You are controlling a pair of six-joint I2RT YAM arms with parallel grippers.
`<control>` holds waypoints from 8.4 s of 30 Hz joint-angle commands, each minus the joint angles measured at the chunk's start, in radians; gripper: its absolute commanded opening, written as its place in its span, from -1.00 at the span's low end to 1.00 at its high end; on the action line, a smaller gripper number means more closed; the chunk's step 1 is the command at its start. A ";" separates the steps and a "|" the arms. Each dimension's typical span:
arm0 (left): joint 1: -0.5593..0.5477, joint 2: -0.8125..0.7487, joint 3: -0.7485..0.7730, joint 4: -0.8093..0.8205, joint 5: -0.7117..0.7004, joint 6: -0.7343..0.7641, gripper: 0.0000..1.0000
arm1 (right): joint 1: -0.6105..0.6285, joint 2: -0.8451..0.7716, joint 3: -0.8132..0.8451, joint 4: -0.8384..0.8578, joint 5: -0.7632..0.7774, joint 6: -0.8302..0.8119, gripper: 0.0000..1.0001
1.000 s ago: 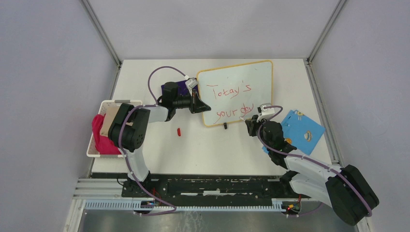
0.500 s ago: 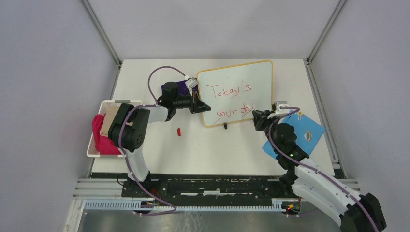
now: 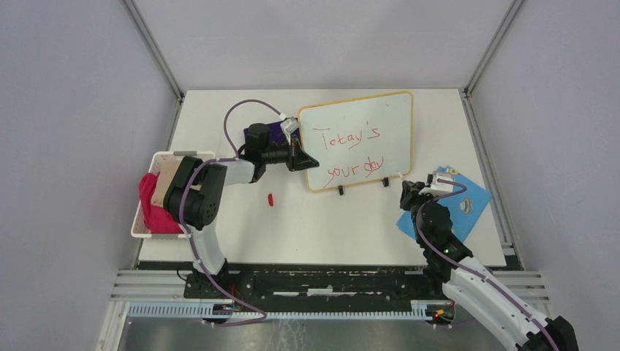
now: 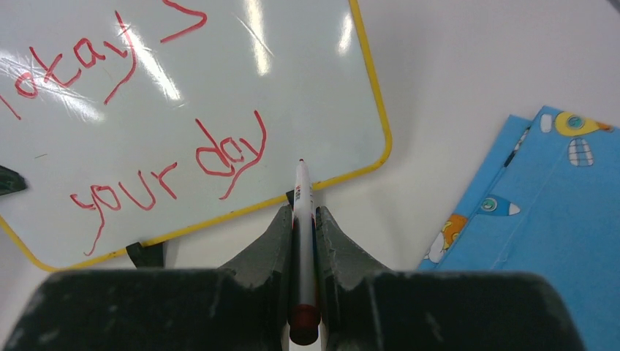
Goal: Write a sentence on the whiteboard
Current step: Write a sentence on the whiteboard, then close the whiteboard marker at the center of the board.
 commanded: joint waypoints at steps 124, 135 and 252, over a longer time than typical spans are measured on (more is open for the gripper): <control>-0.044 0.084 0.005 -0.292 -0.220 0.188 -0.96 | -0.267 0.432 0.066 0.295 -0.272 0.193 -1.00; -0.045 0.081 0.003 -0.293 -0.232 0.191 -0.97 | -0.266 0.273 0.097 0.252 -0.359 0.249 -1.00; -0.124 -0.216 0.003 -1.046 -1.179 -0.360 -0.09 | -0.065 -0.110 0.202 -0.186 -0.618 -0.121 -1.00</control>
